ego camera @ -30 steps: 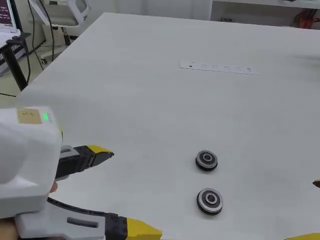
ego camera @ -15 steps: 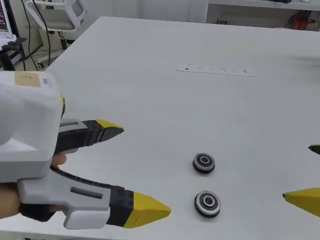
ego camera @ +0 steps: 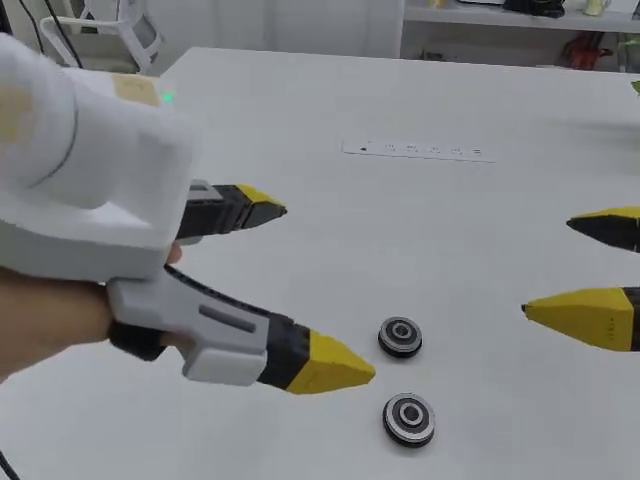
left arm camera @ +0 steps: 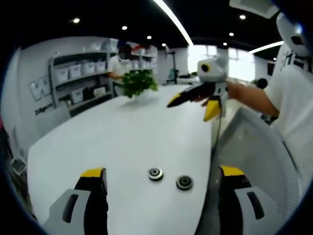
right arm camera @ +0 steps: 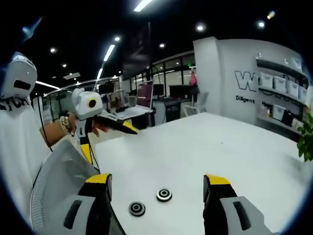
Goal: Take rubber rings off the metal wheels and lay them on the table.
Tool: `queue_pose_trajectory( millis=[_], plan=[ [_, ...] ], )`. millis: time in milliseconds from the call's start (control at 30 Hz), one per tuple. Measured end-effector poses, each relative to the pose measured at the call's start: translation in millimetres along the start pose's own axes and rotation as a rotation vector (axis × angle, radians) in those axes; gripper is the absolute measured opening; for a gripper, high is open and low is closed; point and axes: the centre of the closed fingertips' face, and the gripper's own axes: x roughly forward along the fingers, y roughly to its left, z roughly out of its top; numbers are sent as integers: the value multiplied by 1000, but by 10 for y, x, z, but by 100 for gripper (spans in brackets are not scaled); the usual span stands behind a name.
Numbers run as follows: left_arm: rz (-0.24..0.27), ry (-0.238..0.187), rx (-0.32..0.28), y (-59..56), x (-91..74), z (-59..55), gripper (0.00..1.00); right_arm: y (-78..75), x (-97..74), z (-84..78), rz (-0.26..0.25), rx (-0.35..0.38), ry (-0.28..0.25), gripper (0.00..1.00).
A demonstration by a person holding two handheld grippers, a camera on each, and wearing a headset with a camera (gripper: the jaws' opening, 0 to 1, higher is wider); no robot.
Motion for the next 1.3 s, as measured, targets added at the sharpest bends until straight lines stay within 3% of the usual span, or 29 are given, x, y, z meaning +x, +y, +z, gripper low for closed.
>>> queue_pose_trajectory(
  millis=[133,200,233,400,500,667,700,767,833,1067,1167,1300],
  plan=[
    [-30,-20,14,21,103,99,96,14,97,81,21,-13,-10,77],
    [-38,-9,33,17,144,118,94,5,154,127,21,-13,-29,77],
    [-46,-2,56,3,170,129,93,9,182,162,26,-8,-57,77],
    [-86,1,85,-45,297,179,91,68,306,138,75,18,-90,69],
    [-110,-2,103,-58,373,177,84,118,371,109,113,26,-99,59],
    [-121,3,93,-43,519,99,82,148,451,3,127,30,-93,59],
    [-125,6,93,-45,541,77,80,153,462,-24,129,32,-89,59],
    [-128,10,92,-48,579,43,79,164,479,-148,131,6,-34,59],
    [-132,6,92,-52,626,12,78,192,505,-191,142,-2,-28,58],
    [-145,-80,46,-72,737,-38,70,258,559,-469,185,-5,45,50],
    [-135,-64,13,-39,766,-178,66,328,571,-551,222,-26,49,38],
    [-131,-61,-30,-5,764,-308,67,403,604,-671,256,-20,89,38]
  ],
)
